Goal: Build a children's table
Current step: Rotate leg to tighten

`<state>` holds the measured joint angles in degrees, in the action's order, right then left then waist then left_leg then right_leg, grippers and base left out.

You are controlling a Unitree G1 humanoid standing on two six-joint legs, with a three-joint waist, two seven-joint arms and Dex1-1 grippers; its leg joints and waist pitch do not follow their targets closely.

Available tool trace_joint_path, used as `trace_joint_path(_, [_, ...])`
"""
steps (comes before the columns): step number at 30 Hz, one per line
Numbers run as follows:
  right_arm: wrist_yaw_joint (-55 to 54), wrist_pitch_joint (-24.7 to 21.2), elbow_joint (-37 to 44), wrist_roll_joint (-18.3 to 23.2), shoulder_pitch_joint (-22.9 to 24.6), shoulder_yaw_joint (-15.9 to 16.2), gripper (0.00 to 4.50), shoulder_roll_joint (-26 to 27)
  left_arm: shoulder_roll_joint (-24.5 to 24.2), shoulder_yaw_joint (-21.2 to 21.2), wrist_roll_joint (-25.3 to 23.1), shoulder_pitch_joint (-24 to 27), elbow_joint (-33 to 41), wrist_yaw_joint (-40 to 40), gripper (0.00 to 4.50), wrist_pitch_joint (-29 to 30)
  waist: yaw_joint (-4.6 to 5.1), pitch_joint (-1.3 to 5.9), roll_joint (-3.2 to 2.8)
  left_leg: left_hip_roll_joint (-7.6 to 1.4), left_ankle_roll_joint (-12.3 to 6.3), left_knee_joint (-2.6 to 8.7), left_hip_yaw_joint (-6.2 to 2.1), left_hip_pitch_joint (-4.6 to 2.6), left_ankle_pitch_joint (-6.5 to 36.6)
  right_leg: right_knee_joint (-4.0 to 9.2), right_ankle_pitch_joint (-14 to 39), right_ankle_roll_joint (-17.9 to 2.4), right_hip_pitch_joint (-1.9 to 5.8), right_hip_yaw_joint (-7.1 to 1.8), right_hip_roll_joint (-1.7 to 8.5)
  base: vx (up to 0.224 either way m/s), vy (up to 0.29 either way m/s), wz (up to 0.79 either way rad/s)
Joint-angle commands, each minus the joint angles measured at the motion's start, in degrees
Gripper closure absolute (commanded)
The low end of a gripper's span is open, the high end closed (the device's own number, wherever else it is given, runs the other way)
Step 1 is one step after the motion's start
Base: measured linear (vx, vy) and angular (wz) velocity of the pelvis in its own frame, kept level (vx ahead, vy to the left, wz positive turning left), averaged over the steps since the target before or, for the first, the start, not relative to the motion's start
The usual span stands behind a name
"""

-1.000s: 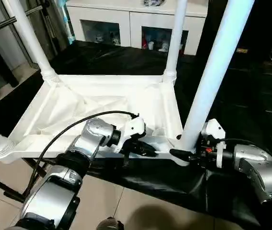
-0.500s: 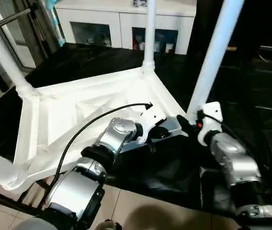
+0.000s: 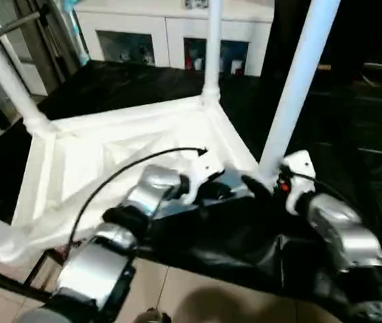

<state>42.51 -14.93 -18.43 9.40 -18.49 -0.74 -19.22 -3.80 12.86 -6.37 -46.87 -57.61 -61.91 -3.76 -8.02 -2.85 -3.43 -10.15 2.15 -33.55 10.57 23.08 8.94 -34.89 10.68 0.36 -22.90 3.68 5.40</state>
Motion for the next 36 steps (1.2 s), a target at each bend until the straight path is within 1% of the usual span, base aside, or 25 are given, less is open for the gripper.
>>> trace_joint_path(1, [6.15,-1.35,3.03,2.37,0.40,4.40,0.64,0.34,1.40,0.48,3.11,-0.28,3.89,-4.08,4.50,-3.27,-0.16,3.93,1.12,-3.20,-5.91,3.58,-1.10,-1.29,12.93,4.43,9.05,-13.91,2.76,-2.12,3.93,0.000,0.000,0.00])
trace_joint_path(2, [10.04,-2.04,4.71,2.83,1.39,4.90,0.64,-2.33,0.10,1.06,3.19,0.53,4.86,-6.91,4.50,-3.70,-0.44,3.88,1.15,-3.32,-5.55,3.66,-1.14,-1.40,13.47,4.56,10.79,-13.61,2.74,-2.18,4.03,0.000,0.000,0.00])
trace_joint_path(5, [13.04,-1.67,5.74,2.55,2.28,5.35,0.64,-4.34,-0.87,1.36,3.36,1.15,5.60,-9.22,4.50,-4.38,-0.65,3.80,1.19,-3.43,-5.26,3.75,-1.14,-1.41,14.16,4.64,11.85,-13.38,2.58,-2.25,4.03,0.000,0.000,0.00])
trace_joint_path(6, [14.41,-1.37,6.08,2.60,2.67,5.55,0.88,-5.45,-1.45,1.55,3.40,1.44,6.08,-10.29,4.50,-4.50,-0.69,3.78,1.19,-3.39,-4.94,3.80,-1.15,-1.43,14.53,4.68,12.67,-13.25,2.49,-2.23,4.02,0.000,0.000,0.00])
trace_joint_path(7, [14.97,-1.29,6.17,2.62,2.80,5.59,0.96,-5.93,-1.76,1.67,3.42,1.61,6.38,-11.07,4.50,-4.49,-0.83,3.81,1.38,-3.45,-4.66,3.80,-1.19,-1.53,14.74,4.67,13.20,-13.26,2.49,-2.23,4.11,0.000,0.000,0.00])
trace_joint_path(9, [16.00,-1.54,6.39,2.97,2.98,5.68,1.01,-6.72,-2.33,1.86,3.49,1.98,7.08,-12.53,4.50,-4.29,-0.81,3.73,1.29,-3.47,-4.22,3.91,-1.21,-1.56,15.33,4.76,14.21,-13.16,2.35,-2.26,4.08,0.000,0.000,0.00])
trace_joint_path(10, [16.29,-1.68,6.47,3.10,3.03,5.71,1.14,-6.89,-2.47,1.89,3.52,2.08,7.29,-12.88,4.50,-4.23,-0.83,3.74,1.41,-3.47,-4.16,3.90,-1.19,-1.60,15.40,4.79,14.32,-13.15,2.37,-2.28,4.11,0.000,0.000,0.00])
trace_joint_path(11, [16.98,-2.14,6.81,3.52,3.16,5.83,1.29,-7.29,-2.83,1.99,3.65,2.34,7.84,-13.80,4.50,-4.08,-0.92,3.76,1.35,-3.48,-4.20,3.90,-1.21,-1.53,15.16,4.71,14.19,-13.13,2.40,-2.29,4.14,0.000,0.000,0.00])
trace_joint_path(12, [17.80,-2.81,7.57,4.37,3.41,5.97,1.42,-7.63,-3.36,2.20,3.88,2.64,8.57,-14.93,4.50,-3.93,-0.99,3.78,1.58,-3.48,-4.37,3.88,-1.20,-1.47,14.71,4.70,13.91,-13.04,2.44,-2.30,4.16,0.000,0.000,0.00])
trace_joint_path(13, [17.92,-2.91,7.70,4.52,3.45,5.97,1.42,-7.64,-3.42,2.21,3.91,2.68,8.67,-15.03,4.50,-3.88,-1.07,3.79,1.54,-3.45,-4.51,3.85,-1.19,-1.47,14.26,4.67,13.67,-12.99,2.44,-2.31,4.14,0.000,0.000,0.00])
trace_joint_path(14, [18.28,-3.01,7.83,4.80,3.49,5.89,1.59,-7.58,-3.47,2.15,4.02,2.75,8.85,-15.32,4.50,-3.78,-1.14,3.84,1.40,-3.49,-4.61,3.80,-1.17,-1.48,13.93,4.55,13.21,-13.10,2.34,-2.30,4.10,0.000,0.000,0.00])
trace_joint_path(20, [19.42,-3.49,8.48,5.22,3.95,6.38,1.76,-7.41,-3.69,2.24,4.09,3.20,9.50,-16.09,4.50,-3.42,-1.45,3.91,1.47,-3.48,-4.56,3.73,-1.18,-1.48,13.27,4.40,12.17,-13.24,2.33,-2.26,4.07,0.000,0.000,0.00])
trace_joint_path(22, [17.30,-3.49,8.24,4.93,4.50,6.34,1.76,-5.86,-3.21,2.27,2.68,2.98,8.67,-12.00,4.50,-2.44,-1.43,3.95,1.49,-3.46,-4.66,3.65,-1.15,-1.46,13.05,4.31,11.67,-13.38,2.27,-2.27,4.10,0.000,0.000,0.00])
trace_joint_path(25, [14.85,-4.02,7.96,4.20,4.69,6.37,1.77,-4.89,-2.85,2.17,2.04,2.61,7.90,-9.72,4.50,-2.29,-1.46,3.79,1.53,-3.41,-4.20,3.82,-1.19,-1.48,13.66,4.61,13.58,-12.82,2.21,-2.28,4.12,0.000,0.000,0.00])
trace_joint_path(26, [9.06,-4.60,5.73,1.58,3.89,6.36,1.78,-2.92,-2.05,1.70,1.45,1.85,6.72,-6.34,4.50,-1.98,-1.35,3.75,1.53,-3.39,-3.73,3.90,-1.25,-1.49,14.20,4.67,14.77,-12.43,2.19,-2.27,4.13,0.000,0.000,0.00])
trace_joint_path(27, [6.95,-4.75,4.77,0.74,3.48,6.14,1.78,-2.15,-1.77,1.54,1.30,1.59,6.38,-5.28,4.50,-1.86,-1.05,3.62,1.49,-3.26,-2.79,4.08,-1.33,-1.56,15.42,4.89,16.76,-11.94,2.04,-2.24,4.13,0.000,0.000,0.00])
trace_joint_path(28, [0.50,-4.84,1.60,-1.15,2.13,5.05,1.78,0.50,-0.77,0.94,0.93,0.73,5.23,-1.82,4.50,-1.21,-0.69,3.61,1.47,-3.06,-1.78,4.10,-1.28,-1.74,16.26,5.06,18.74,-11.51,1.77,-2.24,4.10,0.000,0.000,0.00])
trace_joint_path(29, [-6.11,-4.67,-1.70,-2.30,0.72,3.57,1.78,3.53,0.63,0.17,0.52,-0.41,3.76,2.86,4.50,-0.46,-0.29,3.52,1.59,-3.02,-0.81,4.33,-1.55,-1.67,17.40,5.32,21.02,-10.68,2.04,-2.16,4.26,0.000,0.000,0.00])
trace_joint_path(30, [-6.11,-4.67,-1.70,-2.30,0.72,3.57,1.78,3.53,0.63,0.17,0.52,-0.41,3.76,2.86,4.50,-0.46,-0.06,3.55,1.59,-2.89,-0.40,4.34,-1.52,-1.61,17.38,5.26,21.28,-10.38,1.98,-2.17,4.21,0.000,0.000,0.00])
trace_joint_path(31, [-8.77,-4.84,-2.94,-2.65,0.17,2.99,1.78,4.85,1.40,-0.24,0.47,-1.00,3.06,5.27,4.50,0.05,0.16,3.56,1.31,-3.05,0.18,4.47,-1.66,-1.91,18.55,5.46,21.78,-10.14,1.79,-2.23,4.28,0.000,0.000,0.00])
trace_joint_path(32, [-12.44,-4.70,-4.41,-3.01,-0.58,2.38,1.78,7.00,2.70,-0.69,0.49,-1.86,2.13,8.28,4.50,1.00,0.41,3.54,1.40,-3.09,0.38,4.57,-1.73,-1.84,18.53,5.39,21.25,-10.07,1.86,-2.22,4.17,0.000,0.000,0.00])
trace_joint_path(33, [-14.71,-4.78,-5.17,-3.36,-1.06,2.18,1.78,8.27,3.49,-0.91,0.39,-2.40,1.55,10.33,4.50,1.50,0.68,3.56,1.29,-2.98,0.57,4.59,-1.71,-1.72,18.75,5.37,20.11,-10.22,1.87,-2.22,4.07,0.000,0.000,0.00])
trace_joint_path(34, [-16.54,-4.89,-5.71,-3.65,-1.46,2.09,1.78,9.30,4.12,-1.05,0.29,-2.84,1.09,11.94,4.50,1.92,0.70,3.69,1.36,-2.93,0.60,4.52,-1.63,-1.98,18.79,5.39,18.97,-10.27,1.84,-2.25,4.02,0.000,0.000,0.00])
trace_joint_path(35, [-17.69,-4.83,-6.20,-3.89,-1.86,1.97,1.78,9.82,4.49,-1.12,0.29,-3.01,0.92,12.59,4.50,2.06,0.73,3.64,1.39,-2.95,0.34,4.53,-1.57,-1.99,18.80,5.43,18.35,-10.42,1.84,-2.35,4.05,0.000,0.000,0.00])
trace_joint_path(36, [-23.16,-4.46,-8.59,-5.05,-3.81,1.40,1.78,12.36,6.29,-1.46,0.30,-3.80,0.16,15.66,4.50,2.72,0.94,3.58,1.27,-2.88,0.11,4.48,-1.50,-1.83,18.40,5.34,17.30,-10.76,1.80,-2.39,4.02,0.000,0.000,0.00])
